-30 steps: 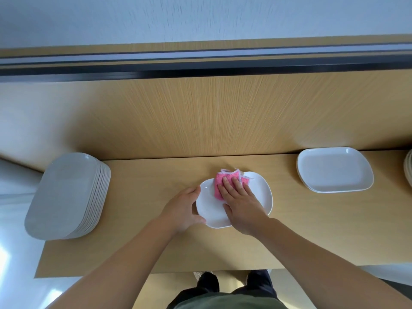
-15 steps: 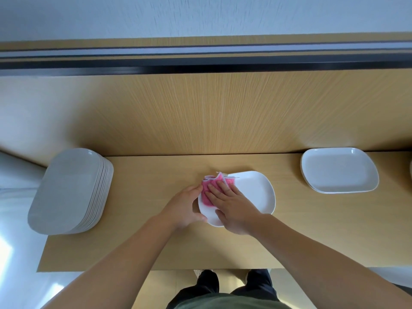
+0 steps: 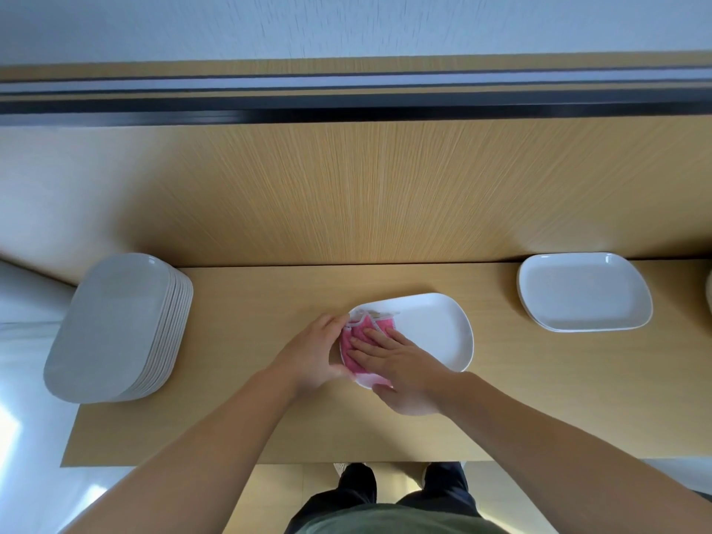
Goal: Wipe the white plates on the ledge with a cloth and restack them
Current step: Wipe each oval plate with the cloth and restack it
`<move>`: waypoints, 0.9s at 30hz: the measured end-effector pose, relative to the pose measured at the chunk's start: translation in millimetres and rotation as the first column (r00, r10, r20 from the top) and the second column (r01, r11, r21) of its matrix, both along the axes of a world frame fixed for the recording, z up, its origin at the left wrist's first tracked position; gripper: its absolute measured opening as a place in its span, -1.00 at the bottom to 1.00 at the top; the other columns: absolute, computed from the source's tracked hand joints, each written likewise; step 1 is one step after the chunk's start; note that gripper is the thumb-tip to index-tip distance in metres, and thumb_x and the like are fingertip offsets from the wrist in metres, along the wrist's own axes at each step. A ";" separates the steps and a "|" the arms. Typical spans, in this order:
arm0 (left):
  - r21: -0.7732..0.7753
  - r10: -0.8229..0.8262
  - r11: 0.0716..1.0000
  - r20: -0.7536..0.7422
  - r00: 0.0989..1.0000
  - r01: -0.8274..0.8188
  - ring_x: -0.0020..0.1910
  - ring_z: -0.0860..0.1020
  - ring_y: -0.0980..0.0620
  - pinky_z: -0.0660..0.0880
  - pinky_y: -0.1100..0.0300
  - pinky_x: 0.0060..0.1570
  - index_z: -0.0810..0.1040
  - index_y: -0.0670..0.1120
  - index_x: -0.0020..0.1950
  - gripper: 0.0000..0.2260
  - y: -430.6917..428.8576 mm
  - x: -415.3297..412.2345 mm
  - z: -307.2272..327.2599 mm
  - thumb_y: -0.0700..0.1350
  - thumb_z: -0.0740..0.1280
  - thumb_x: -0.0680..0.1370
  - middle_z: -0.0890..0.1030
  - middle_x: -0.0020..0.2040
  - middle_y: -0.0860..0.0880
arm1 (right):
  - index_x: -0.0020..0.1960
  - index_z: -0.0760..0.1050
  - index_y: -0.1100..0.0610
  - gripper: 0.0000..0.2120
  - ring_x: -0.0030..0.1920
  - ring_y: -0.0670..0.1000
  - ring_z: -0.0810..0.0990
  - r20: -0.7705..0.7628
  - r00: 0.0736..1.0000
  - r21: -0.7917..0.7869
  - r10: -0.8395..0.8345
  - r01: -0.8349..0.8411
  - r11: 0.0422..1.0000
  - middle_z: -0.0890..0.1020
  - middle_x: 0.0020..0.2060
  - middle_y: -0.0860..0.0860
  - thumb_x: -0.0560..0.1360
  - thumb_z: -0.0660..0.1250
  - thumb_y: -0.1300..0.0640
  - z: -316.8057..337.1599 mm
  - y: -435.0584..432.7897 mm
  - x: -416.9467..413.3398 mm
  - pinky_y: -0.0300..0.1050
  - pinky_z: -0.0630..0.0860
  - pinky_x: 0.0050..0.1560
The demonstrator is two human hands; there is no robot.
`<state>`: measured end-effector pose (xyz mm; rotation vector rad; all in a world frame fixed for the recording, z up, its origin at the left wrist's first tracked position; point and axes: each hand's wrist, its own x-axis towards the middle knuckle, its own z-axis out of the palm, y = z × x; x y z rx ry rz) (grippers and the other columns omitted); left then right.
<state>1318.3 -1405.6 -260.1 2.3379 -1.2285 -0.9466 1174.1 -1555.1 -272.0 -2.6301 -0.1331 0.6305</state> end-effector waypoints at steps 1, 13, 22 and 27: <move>0.012 -0.041 0.999 0.028 0.999 0.041 0.43 0.26 0.07 0.22 0.27 0.34 0.12 -0.06 0.56 -0.13 0.5 0.3 -0.2 0.11 0.50 0.39 0.25 0.46 0.04 | 0.59 -0.08 0.00 -0.29 0.50 -0.08 -0.38 0.008 1.000 0.013 0.001 -0.001 1.000 -0.14 0.54 -0.16 0.47 -0.15 -0.17 -1.3 -0.5 -1.2 -0.07 -0.36 0.50; 0.121 -0.201 0.975 0.124 0.972 0.186 0.45 0.22 0.02 0.22 0.21 0.38 0.04 -0.09 0.58 -0.13 -1.6 9.3 -2.2 0.24 0.38 0.45 0.22 0.47 -0.01 | 0.53 0.23 0.03 -0.47 0.50 -0.14 -0.12 0.143 0.990 0.140 -0.010 -0.010 0.990 0.29 0.49 -0.12 0.59 0.27 0.04 -8.2 -12.7 -16.4 -0.26 -0.30 0.45; 0.167 -0.230 0.963 0.111 0.967 0.210 0.32 0.30 0.06 0.33 0.17 0.30 0.05 0.06 0.58 -0.21 0.0 22.9 0.1 0.26 0.34 0.47 0.24 0.36 0.01 | 0.29 0.56 0.00 -0.70 0.45 -0.06 0.34 0.218 0.974 0.176 -0.067 0.028 0.984 0.56 0.29 -0.14 0.62 0.22 -0.01 0.4 -30.6 -50.8 0.01 0.32 0.43; 0.136 -0.282 0.957 0.222 0.933 0.257 0.44 0.18 -0.01 0.25 0.15 0.37 0.08 0.02 0.57 -0.22 -1.8 18.7 7.0 0.27 0.32 0.48 0.15 0.48 -0.06 | 0.17 0.64 0.04 -0.76 0.25 -0.11 0.54 0.288 0.950 0.169 -0.119 0.072 0.983 0.65 0.14 -0.14 0.52 0.36 0.20 9.2 -47.8 -55.6 -0.02 0.52 0.22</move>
